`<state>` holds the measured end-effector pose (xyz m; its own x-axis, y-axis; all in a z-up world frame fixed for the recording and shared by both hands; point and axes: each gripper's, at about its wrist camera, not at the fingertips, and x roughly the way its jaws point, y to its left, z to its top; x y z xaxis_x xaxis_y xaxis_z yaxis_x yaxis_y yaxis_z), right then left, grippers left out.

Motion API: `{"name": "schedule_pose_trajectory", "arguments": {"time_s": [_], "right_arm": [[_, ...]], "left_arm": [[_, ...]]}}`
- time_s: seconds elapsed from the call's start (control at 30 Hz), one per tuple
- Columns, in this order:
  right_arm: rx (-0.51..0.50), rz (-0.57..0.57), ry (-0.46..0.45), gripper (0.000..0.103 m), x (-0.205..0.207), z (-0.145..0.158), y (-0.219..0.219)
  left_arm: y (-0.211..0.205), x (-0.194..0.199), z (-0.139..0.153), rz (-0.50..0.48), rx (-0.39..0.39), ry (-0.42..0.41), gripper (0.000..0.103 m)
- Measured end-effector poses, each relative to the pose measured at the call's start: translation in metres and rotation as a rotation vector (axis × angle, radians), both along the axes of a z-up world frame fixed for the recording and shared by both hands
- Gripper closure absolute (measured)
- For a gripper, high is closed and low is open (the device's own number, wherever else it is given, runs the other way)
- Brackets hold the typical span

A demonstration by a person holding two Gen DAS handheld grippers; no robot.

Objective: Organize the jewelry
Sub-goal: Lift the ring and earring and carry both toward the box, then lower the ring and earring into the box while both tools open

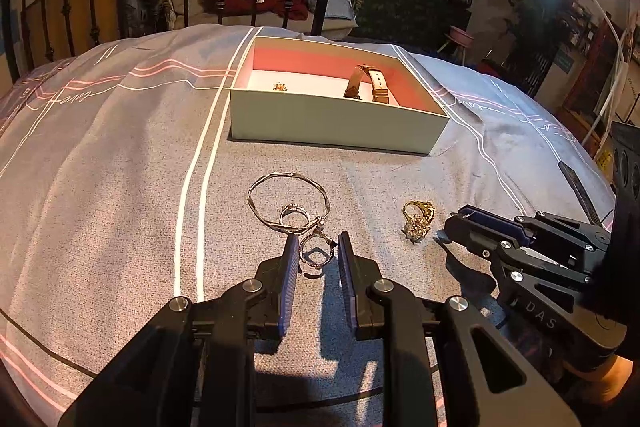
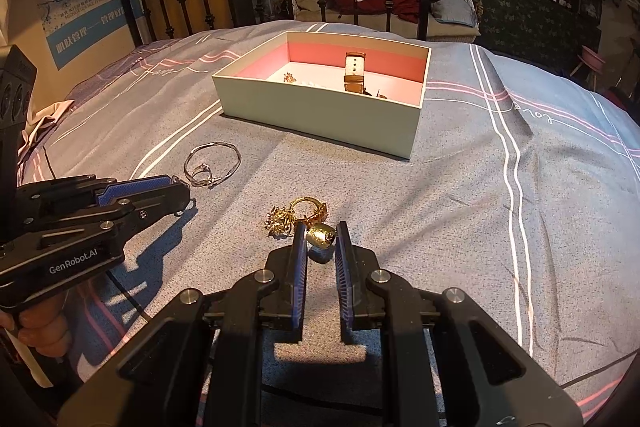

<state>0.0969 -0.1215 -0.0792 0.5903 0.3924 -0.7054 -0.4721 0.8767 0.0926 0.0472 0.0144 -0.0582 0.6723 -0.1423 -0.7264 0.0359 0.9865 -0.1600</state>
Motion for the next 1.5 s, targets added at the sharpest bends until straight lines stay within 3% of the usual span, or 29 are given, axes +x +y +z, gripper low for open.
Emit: {"name": "schedule_pose_trajectory", "arguments": {"time_s": [0.93,1.2,1.37,1.5], "right_arm": [[0.022,0.018,-0.033,0.087,0.018,0.015,0.006],[0.007,0.001,-0.132,0.087,0.071,0.050,0.020],[-0.034,-0.057,-0.080,0.087,0.124,0.043,0.024],[-0.089,-0.066,-0.065,0.087,0.142,0.031,0.029]], "left_arm": [[-0.007,0.021,0.008,-0.006,0.032,-0.012,0.084],[0.001,0.076,0.045,0.005,0.049,-0.085,0.084],[0.001,0.126,0.050,-0.004,0.080,-0.054,0.084],[-0.001,0.150,0.039,0.003,0.123,-0.014,0.084]]}}
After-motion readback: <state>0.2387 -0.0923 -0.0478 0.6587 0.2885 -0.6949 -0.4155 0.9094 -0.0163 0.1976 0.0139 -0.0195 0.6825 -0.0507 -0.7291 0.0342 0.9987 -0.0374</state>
